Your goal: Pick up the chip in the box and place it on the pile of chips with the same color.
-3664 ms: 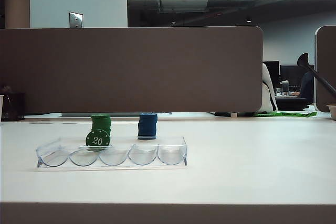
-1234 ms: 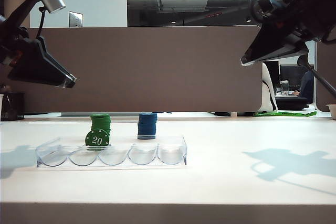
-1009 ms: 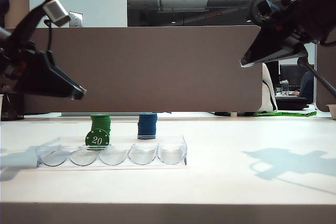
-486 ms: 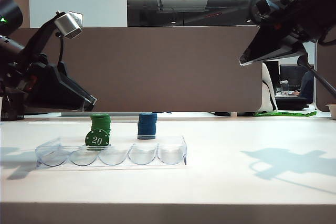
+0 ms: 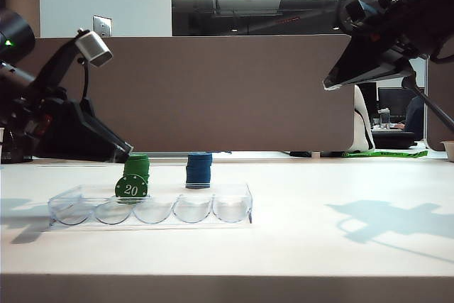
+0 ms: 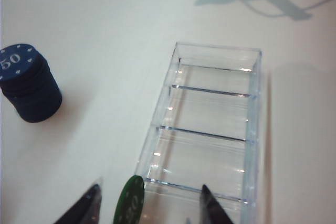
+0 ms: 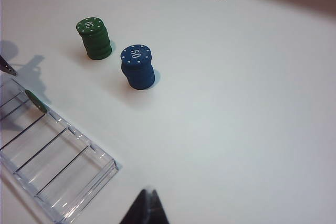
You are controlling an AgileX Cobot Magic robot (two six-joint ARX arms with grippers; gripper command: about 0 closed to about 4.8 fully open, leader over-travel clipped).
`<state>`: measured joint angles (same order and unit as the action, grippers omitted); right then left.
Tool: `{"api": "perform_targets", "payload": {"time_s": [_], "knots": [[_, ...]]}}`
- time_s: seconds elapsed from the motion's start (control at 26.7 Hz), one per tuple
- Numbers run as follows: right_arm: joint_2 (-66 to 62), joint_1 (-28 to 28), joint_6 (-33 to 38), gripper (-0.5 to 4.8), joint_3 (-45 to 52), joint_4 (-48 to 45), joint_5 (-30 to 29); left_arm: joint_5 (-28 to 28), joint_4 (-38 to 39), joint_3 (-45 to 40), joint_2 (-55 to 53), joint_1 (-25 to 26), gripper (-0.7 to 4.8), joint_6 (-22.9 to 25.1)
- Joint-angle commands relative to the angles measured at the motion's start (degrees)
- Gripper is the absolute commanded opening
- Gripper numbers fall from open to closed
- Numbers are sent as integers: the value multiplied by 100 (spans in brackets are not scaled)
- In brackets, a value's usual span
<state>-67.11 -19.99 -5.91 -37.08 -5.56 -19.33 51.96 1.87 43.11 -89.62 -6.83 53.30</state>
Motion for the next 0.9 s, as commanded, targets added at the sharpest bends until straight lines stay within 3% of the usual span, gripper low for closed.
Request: {"api": "perform_targets", "payload": {"time_s": [0.04, 0.6, 0.9], "knots": [[20, -4, -13, -5, -24, -70, -31, 66, -284, 28, -146, 0, 242, -20], [20, -4, -13, -5, -24, -66, -31, 79, -837, 68, -509, 0, 242, -317], [22, -4, -13, -5, -24, -24, -31, 192, -686, 402, -741, 0, 237, -426]]}}
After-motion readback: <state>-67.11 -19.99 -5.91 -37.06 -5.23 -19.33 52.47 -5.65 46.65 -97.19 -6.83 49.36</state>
